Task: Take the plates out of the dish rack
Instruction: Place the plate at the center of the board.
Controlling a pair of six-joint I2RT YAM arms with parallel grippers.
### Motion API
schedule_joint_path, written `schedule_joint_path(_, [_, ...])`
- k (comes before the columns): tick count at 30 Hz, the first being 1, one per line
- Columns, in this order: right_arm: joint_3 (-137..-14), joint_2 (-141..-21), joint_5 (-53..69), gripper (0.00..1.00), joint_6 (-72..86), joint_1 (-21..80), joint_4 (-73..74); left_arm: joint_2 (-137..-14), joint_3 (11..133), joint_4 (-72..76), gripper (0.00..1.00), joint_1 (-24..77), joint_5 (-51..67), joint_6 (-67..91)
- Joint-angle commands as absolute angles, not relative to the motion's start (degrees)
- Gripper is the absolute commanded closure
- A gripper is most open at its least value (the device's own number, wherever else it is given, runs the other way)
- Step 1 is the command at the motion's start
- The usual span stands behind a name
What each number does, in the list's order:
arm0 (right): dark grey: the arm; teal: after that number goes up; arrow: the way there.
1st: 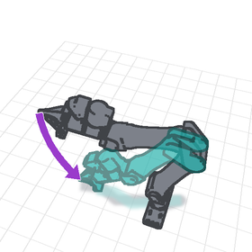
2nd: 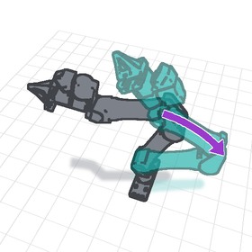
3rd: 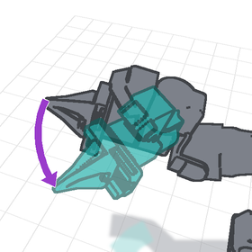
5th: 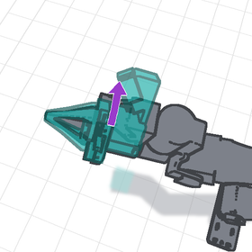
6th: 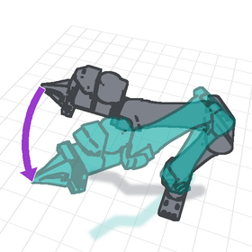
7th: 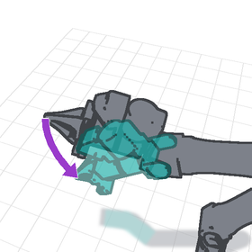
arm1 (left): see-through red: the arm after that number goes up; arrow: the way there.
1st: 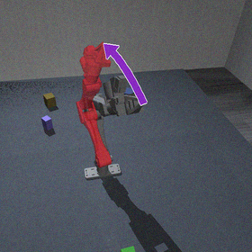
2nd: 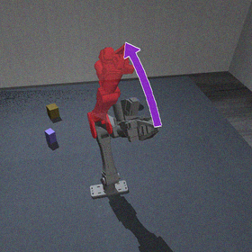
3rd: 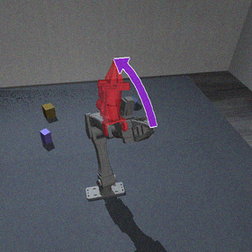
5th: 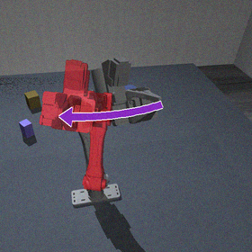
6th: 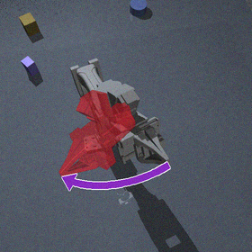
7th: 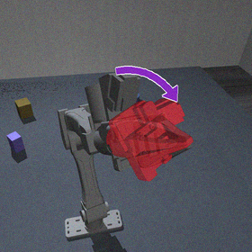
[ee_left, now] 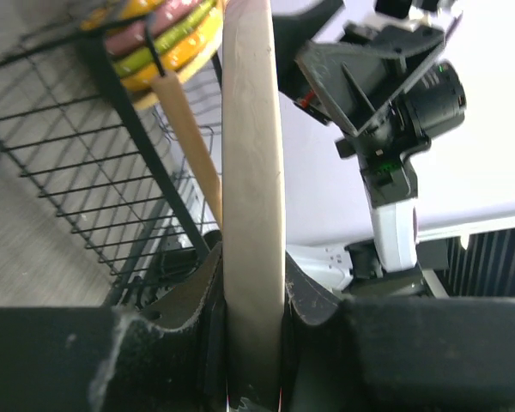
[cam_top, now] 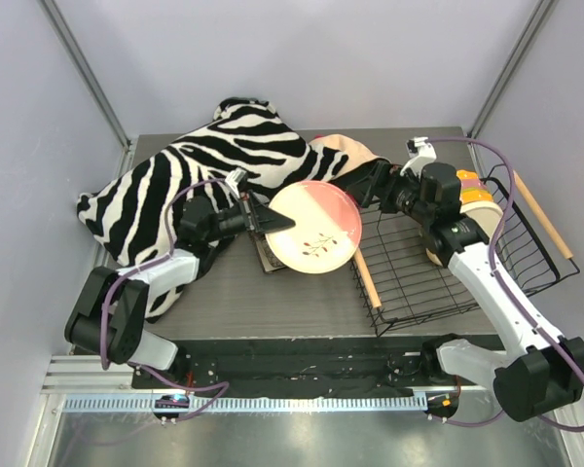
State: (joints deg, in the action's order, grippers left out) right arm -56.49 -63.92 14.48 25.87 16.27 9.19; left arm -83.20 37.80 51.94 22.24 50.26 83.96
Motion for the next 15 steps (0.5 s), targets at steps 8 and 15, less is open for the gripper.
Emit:
schedule_joint_path(8, [-62.3, -56.3, 12.5, 0.10, 22.9, 12.8, 11.4, -63.2, 32.5, 33.0, 1.00, 13.9, 49.0, 72.3])
schedule_joint_path(15, [-61.3, -55.7, 15.0, 0.10, 21.7, 11.0, 11.7, -50.7, 28.4, 8.6, 1.00, 14.0, 45.5, 64.1])
